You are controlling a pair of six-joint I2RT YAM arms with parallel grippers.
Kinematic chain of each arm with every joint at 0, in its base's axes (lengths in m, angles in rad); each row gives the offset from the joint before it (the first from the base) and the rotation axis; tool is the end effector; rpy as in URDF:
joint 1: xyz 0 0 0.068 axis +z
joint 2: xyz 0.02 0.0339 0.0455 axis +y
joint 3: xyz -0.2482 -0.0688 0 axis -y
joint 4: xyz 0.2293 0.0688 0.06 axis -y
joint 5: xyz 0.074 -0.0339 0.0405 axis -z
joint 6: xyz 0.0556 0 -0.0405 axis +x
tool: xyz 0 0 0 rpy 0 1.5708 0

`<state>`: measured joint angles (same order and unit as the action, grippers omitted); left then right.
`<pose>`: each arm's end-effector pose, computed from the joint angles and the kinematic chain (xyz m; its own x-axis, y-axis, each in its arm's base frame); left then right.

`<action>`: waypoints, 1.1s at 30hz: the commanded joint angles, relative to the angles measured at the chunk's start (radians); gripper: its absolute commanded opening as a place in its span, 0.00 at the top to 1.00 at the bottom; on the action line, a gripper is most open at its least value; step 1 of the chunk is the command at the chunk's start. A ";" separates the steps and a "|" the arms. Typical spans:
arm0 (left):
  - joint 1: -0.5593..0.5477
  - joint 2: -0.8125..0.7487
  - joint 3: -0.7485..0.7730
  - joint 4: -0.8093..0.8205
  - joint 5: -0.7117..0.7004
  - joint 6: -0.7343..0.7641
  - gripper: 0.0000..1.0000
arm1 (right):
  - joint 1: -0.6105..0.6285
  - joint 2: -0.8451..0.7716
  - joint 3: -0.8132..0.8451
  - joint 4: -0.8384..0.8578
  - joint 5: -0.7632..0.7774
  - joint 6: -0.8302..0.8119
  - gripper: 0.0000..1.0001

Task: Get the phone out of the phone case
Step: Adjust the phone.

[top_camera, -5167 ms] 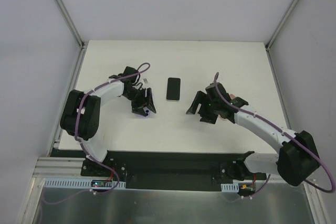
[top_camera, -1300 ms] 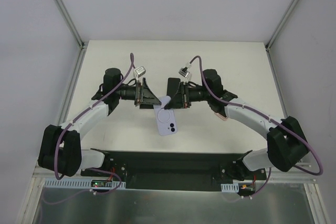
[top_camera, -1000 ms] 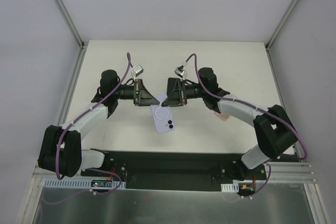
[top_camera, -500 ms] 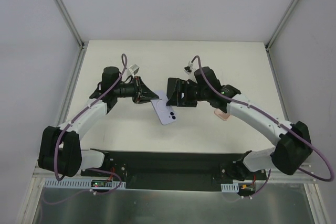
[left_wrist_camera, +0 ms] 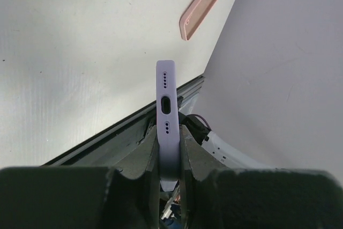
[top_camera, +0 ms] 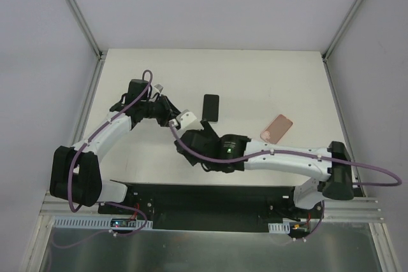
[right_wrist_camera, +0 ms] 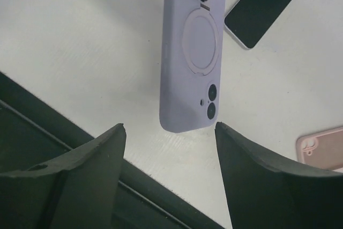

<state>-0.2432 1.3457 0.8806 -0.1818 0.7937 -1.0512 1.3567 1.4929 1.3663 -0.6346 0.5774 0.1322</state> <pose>0.2686 -0.1075 0.2381 -0.9163 -0.3998 -0.0232 -0.1498 0.3959 -0.9060 0.0983 0.3092 0.3083 -0.2421 -0.5938 -0.7673 -0.7091 0.6481 -0.2778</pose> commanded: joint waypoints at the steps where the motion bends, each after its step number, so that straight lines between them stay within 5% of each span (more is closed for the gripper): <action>1: -0.007 -0.019 0.058 -0.042 -0.013 -0.015 1.00 | 0.068 0.118 0.121 -0.066 0.292 -0.117 0.30; 9: -0.007 -0.033 0.054 -0.065 -0.022 -0.027 1.00 | 0.096 0.296 0.211 -0.092 0.493 -0.169 0.37; 13: -0.007 -0.039 0.054 -0.068 -0.022 -0.032 1.00 | 0.094 0.317 0.211 -0.106 0.519 -0.169 0.60; 17: -0.007 -0.048 0.054 -0.068 -0.022 -0.036 1.00 | 0.090 0.329 0.209 -0.125 0.538 -0.149 0.95; 22: -0.007 -0.060 0.072 -0.068 -0.008 -0.020 0.99 | 0.062 0.305 0.197 -0.146 0.515 -0.086 0.99; 26: -0.007 -0.060 0.095 -0.068 0.019 0.019 0.29 | -0.017 0.160 0.105 -0.085 0.327 0.013 0.99; 28: -0.002 -0.071 0.107 -0.068 0.022 0.031 0.18 | -0.092 0.087 0.010 -0.005 0.164 0.079 0.99; 33: 0.038 -0.097 0.115 -0.068 0.048 0.079 0.13 | -0.270 -0.175 -0.222 0.230 -0.222 0.208 0.99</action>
<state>-0.2398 1.2995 0.9623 -0.2508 0.7944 -1.0325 1.1885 1.5433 1.2648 -0.6250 0.6582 0.1921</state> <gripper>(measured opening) 0.865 0.085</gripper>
